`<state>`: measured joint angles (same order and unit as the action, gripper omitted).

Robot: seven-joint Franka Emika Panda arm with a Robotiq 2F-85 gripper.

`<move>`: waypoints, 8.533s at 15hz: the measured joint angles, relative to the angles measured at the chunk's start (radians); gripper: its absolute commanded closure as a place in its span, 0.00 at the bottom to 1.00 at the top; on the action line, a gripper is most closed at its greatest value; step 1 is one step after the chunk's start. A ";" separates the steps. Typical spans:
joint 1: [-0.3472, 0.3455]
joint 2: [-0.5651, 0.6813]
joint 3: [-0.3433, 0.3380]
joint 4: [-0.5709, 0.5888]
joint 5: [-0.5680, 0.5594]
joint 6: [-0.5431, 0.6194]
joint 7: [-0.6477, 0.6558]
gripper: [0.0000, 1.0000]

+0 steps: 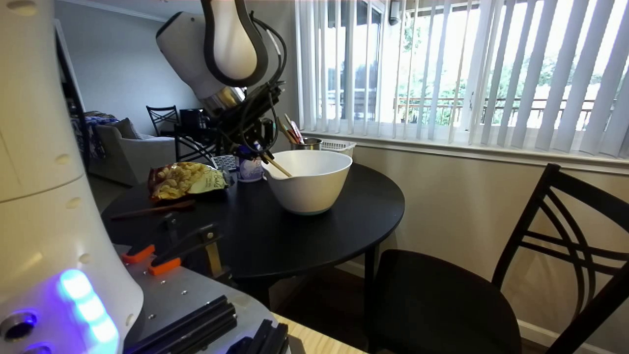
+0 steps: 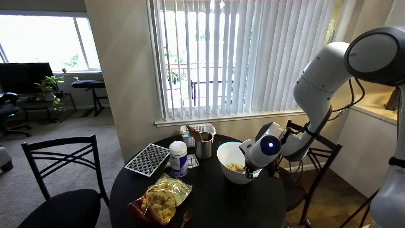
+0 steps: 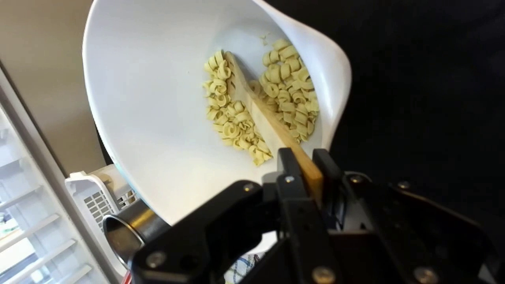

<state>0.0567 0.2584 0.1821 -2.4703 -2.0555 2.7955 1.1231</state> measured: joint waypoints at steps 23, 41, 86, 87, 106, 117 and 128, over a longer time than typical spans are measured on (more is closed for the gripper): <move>-0.038 -0.121 -0.091 -0.009 0.770 0.122 -0.828 0.90; -0.036 -0.102 -0.077 0.030 0.771 0.112 -0.828 0.94; 0.095 -0.097 0.000 0.042 1.898 0.141 -2.169 0.94; 0.100 -0.093 -0.017 0.040 1.870 0.158 -2.137 0.94; 0.279 -0.097 -0.318 0.037 1.379 0.099 -1.646 0.94; 0.167 -0.165 -0.214 0.031 1.370 -0.115 -1.605 0.94; 0.100 -0.192 -0.150 0.019 1.370 -0.198 -1.606 0.94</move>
<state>0.1564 0.0663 0.0318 -2.4515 -0.6857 2.5972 -0.4832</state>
